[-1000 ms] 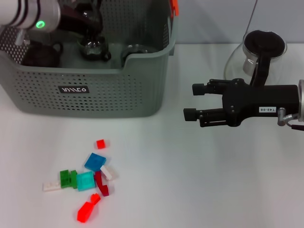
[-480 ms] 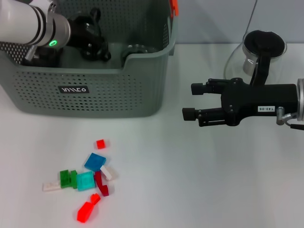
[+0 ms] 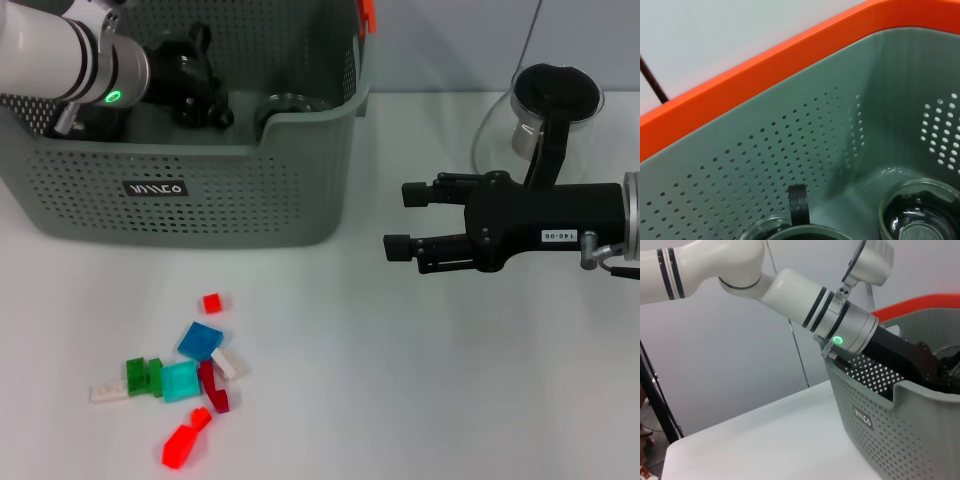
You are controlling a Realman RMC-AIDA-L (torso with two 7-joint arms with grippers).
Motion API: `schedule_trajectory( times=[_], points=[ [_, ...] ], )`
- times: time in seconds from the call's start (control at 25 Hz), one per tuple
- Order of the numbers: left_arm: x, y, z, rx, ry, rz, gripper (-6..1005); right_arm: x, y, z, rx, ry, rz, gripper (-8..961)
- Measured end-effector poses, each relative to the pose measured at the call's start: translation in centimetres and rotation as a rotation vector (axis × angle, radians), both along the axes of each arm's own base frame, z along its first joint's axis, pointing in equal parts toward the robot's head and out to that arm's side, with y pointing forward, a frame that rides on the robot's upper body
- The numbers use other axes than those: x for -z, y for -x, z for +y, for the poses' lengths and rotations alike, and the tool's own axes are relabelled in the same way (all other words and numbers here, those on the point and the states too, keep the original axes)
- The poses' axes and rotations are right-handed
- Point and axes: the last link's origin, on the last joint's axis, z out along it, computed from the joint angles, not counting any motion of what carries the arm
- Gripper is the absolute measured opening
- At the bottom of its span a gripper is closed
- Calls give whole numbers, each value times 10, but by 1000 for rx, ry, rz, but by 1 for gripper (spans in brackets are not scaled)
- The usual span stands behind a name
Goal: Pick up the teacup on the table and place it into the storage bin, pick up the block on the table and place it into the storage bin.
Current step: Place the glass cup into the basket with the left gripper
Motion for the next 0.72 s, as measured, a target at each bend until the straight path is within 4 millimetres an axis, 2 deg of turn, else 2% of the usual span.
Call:
schedule_trajectory(
  times=[0.4, 0.72],
  points=[
    [-1, 1, 0, -11, -11, -14, 129, 0, 0, -1, -3, 3, 0, 883],
    [-6, -1, 0, -21, -19, -28, 385, -1, -1, -1, -2, 0, 2, 884]
  ],
)
